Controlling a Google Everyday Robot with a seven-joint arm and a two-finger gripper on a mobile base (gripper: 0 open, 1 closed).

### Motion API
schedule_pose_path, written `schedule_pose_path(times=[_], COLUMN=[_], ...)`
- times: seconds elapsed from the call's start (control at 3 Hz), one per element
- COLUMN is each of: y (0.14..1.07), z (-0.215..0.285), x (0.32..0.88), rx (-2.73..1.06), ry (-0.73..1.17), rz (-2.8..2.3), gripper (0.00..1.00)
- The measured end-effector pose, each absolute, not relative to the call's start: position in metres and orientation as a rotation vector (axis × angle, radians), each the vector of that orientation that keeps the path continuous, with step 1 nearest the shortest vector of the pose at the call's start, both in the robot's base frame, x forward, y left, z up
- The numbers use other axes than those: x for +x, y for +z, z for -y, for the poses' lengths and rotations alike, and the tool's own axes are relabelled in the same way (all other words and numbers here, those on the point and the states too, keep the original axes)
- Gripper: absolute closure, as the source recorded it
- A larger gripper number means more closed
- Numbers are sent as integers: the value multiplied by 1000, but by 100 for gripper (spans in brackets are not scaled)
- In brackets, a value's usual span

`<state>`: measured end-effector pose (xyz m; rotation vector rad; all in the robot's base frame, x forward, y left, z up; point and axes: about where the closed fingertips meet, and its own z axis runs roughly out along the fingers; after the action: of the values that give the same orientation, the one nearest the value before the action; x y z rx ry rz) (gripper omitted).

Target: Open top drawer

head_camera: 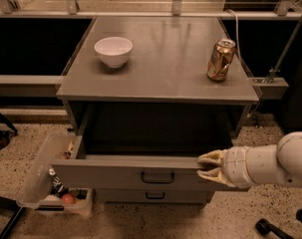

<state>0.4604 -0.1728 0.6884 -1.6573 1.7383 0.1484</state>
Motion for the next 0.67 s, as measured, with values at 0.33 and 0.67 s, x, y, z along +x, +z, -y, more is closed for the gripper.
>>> schedule_pose_path(times=[0.33,0.67], y=[689,688], z=[173,174], x=[460,450], rx=[-1657,-1658], ry=[148,153], rz=[-1738,-1737], gripper=[100,100])
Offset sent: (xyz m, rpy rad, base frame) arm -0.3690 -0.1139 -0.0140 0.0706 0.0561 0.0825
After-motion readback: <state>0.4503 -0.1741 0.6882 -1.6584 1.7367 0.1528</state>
